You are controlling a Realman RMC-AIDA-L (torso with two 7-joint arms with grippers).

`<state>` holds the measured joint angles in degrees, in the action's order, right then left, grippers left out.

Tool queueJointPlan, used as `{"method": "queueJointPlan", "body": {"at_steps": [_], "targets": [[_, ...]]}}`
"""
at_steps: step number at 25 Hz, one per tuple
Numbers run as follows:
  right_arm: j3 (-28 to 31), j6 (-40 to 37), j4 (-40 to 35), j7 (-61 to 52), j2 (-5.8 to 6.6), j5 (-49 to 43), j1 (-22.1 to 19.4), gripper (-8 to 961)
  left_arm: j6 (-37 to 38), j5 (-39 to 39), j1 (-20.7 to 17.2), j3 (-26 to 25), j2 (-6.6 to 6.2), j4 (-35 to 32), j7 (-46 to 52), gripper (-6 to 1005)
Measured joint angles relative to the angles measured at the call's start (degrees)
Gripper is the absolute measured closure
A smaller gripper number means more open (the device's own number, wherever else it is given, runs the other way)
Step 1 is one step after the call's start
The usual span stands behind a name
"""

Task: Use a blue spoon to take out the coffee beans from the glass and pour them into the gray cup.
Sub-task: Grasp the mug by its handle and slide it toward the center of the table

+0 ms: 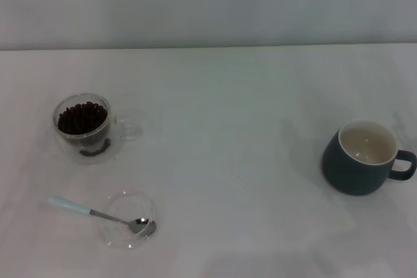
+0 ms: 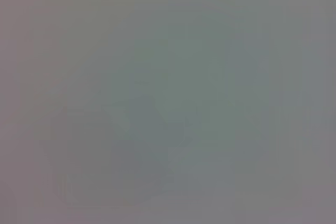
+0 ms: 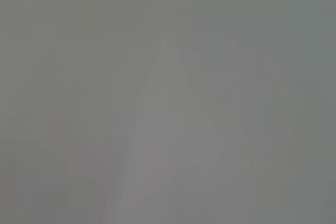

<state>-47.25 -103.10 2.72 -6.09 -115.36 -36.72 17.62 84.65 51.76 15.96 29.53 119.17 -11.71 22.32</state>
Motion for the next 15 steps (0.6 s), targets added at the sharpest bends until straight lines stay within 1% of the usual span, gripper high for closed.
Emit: {"method": "queueJointPlan", "body": {"at_steps": [4, 9, 13, 15], "targets": [[-0.19, 0.08, -0.14, -1.98, 0.22, -0.07, -1.28, 327, 1.00, 0.03, -0.42, 0.00, 0.01, 0.02, 0.00, 288], [-1.60, -0.15, -1.17, -5.32, 0.51, -0.16, -5.14, 327, 2.34, 0.41, -1.38, 0.00, 0.01, 0.02, 0.00, 288], [-4.47, 0.06, -2.37, -6.93, 0.55, -0.20, -9.05, 328, 2.78, 0.46, -1.97, 0.00, 0.02, 0.39, 0.00, 289], [-5.92, 0.25, -2.32, -6.45, 0.47, -0.20, -10.30, 328, 2.79, 0.46, -2.23, 0.00, -0.05, 0.66, 0.00, 289]]}}
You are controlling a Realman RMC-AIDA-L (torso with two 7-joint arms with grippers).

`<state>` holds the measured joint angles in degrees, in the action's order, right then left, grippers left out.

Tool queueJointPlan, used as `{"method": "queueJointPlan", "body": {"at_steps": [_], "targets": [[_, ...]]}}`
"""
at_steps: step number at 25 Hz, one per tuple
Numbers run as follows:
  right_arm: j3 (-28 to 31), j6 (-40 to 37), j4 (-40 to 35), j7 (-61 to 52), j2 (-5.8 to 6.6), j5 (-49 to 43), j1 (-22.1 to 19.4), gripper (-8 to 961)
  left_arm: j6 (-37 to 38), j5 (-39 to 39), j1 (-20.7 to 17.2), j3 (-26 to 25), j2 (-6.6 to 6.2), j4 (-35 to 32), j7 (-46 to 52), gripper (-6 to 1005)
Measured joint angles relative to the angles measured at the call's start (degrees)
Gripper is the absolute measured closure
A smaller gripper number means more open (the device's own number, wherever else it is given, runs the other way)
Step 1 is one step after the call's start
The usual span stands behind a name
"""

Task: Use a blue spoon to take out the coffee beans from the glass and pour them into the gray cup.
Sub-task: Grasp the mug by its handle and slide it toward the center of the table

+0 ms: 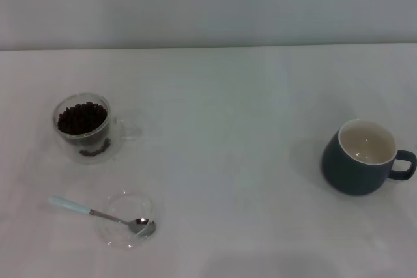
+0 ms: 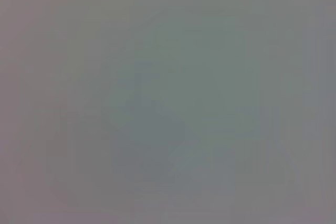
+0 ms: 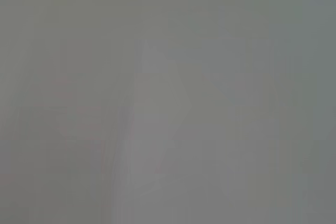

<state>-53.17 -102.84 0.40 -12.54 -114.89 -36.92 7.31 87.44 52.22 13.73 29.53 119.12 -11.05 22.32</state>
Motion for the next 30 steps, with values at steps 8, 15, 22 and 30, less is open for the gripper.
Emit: {"method": "queueJointPlan", "body": {"at_steps": [8, 15, 22, 30], "targets": [[-7.14, 4.07, 2.22, 1.66, -0.48, 0.00, -1.60, 328, 0.18, 0.09, -0.85, 0.00, -0.13, 0.02, 0.00, 289], [-10.31, 9.75, 3.96, 1.69, -0.81, -0.49, -1.10, 325, 0.35, 0.09, -1.02, 0.00, -0.12, -0.05, 0.00, 290], [-10.61, 14.16, 3.99, 1.70, -0.97, -0.80, -0.46, 324, 0.44, 0.08, -0.99, 0.00, -0.12, -0.37, 0.00, 289], [-10.74, 19.05, 3.62, 1.73, -1.10, -0.80, 0.77, 326, 0.58, 0.07, -0.98, 0.00, -0.19, -0.47, 0.00, 288]]}}
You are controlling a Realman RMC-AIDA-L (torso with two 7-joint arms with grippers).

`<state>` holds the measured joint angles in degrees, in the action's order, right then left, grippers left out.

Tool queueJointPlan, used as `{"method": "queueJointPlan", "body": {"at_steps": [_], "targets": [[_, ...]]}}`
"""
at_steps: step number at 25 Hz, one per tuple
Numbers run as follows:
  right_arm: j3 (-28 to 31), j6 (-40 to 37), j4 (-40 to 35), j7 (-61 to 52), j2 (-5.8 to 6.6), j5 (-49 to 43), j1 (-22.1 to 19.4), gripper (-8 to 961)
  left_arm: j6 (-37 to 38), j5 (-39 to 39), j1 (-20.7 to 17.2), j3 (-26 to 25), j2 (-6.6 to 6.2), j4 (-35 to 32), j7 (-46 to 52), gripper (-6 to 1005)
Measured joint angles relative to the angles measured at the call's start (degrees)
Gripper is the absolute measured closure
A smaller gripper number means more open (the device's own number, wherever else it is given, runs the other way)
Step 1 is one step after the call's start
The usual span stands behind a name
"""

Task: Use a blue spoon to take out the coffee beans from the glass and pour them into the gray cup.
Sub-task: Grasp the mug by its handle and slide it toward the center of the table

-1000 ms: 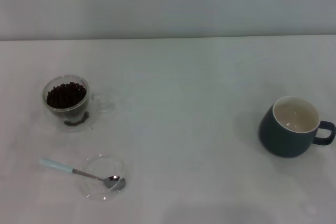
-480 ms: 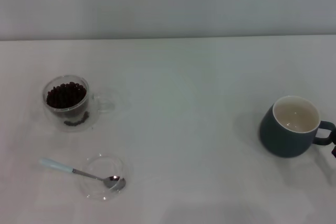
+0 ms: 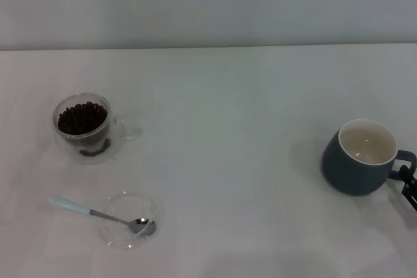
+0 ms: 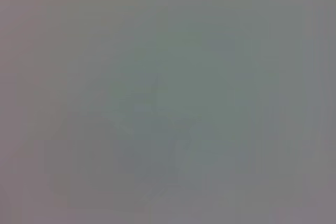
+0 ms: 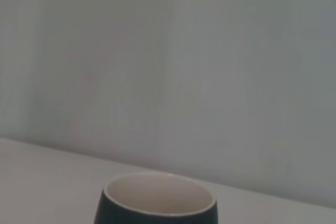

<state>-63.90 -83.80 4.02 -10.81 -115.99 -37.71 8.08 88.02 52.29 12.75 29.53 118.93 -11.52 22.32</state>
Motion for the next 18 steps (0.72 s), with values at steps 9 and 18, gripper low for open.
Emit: {"method": "queueJointPlan", "body": {"at_steps": [9, 18], "targets": [[0.26, 4.58, -0.35, 0.00, -0.02, -0.70, 1.42, 328, 0.16, -0.22, 0.00, 0.00, -0.02, -0.11, 0.00, 289], [0.66, 5.98, -0.82, -0.12, -0.01, -0.25, 1.67, 334, 0.16, -0.25, 0.00, 0.00, -0.02, -0.09, 0.00, 289]]}}
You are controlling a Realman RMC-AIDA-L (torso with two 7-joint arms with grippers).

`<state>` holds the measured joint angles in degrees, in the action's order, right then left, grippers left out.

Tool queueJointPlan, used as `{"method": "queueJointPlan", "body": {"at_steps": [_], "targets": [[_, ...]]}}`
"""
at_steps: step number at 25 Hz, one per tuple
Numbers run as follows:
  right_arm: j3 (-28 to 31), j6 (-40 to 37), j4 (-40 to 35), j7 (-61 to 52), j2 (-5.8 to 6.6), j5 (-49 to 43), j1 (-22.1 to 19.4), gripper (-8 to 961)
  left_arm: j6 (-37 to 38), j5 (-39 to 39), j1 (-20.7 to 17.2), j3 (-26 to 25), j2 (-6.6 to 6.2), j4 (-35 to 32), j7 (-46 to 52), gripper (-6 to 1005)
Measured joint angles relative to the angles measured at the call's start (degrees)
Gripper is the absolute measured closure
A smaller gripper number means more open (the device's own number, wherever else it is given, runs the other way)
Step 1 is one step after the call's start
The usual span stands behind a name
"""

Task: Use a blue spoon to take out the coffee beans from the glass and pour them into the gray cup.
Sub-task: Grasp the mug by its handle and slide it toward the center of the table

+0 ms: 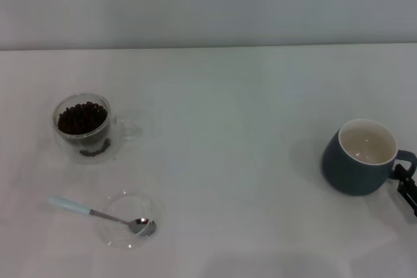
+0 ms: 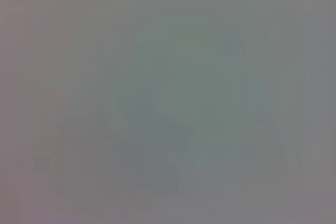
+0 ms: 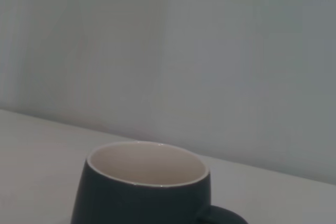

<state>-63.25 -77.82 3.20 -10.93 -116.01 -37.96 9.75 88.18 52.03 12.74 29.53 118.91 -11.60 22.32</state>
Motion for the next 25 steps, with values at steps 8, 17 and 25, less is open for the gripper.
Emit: {"method": "queueJointPlan", "body": {"at_steps": [8, 17, 25], "targets": [[0.80, 0.16, -0.13, -0.21, 0.00, 0.17, 0.08, 390, 0.00, 0.02, 0.00, 0.00, 0.00, 0.00, 0.00, 290], [0.79, 1.57, -0.22, -0.32, -0.09, -0.04, 0.79, 460, -0.03, 0.00, 0.12, 0.00, 0.00, 0.00, 0.00, 288], [0.71, 1.58, -0.22, -0.32, -0.18, -0.27, 1.22, 548, -0.03, -0.13, 0.25, -0.19, 0.00, 0.00, -0.04, 288]]}}
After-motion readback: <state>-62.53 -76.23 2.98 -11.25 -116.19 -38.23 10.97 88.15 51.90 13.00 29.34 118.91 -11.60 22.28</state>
